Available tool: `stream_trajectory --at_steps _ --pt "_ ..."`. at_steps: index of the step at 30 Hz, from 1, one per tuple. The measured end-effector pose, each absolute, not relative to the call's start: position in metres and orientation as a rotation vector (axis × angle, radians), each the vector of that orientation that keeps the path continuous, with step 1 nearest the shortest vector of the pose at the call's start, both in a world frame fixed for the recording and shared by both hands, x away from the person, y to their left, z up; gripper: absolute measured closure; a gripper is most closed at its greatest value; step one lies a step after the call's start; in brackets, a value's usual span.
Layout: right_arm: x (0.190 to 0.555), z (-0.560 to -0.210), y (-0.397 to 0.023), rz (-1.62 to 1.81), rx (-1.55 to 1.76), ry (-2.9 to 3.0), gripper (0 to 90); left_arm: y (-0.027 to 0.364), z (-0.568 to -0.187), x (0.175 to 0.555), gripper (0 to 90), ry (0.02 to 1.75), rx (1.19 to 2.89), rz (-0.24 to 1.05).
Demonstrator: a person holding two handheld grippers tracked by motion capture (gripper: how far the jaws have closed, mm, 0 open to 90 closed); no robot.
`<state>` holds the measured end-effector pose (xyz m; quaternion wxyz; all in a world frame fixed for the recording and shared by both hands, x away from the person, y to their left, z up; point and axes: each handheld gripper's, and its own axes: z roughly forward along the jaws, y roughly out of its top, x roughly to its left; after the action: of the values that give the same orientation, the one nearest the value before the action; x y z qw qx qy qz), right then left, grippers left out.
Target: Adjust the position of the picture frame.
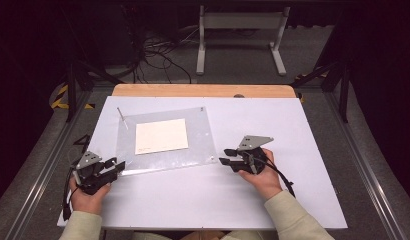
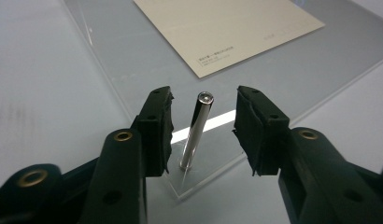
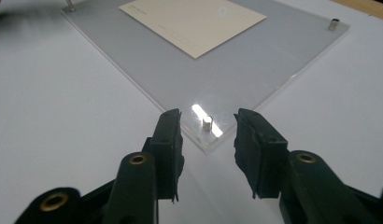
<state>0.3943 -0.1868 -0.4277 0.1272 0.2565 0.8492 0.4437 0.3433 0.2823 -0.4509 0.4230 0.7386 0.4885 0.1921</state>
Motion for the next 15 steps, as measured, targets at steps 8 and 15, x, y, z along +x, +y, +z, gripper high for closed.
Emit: stream_trajectory --at_steps 8,15 --pt "0.416 -0.440 -0.164 1.273 0.815 2.470 65.3 0.286 -0.447 0.330 50.0 1.172 1.829 0.557" --pt "0.428 -0.454 -0.154 1.249 0.804 2.517 66.7 0.296 -0.446 0.317 52.1 1.175 1.799 0.582"
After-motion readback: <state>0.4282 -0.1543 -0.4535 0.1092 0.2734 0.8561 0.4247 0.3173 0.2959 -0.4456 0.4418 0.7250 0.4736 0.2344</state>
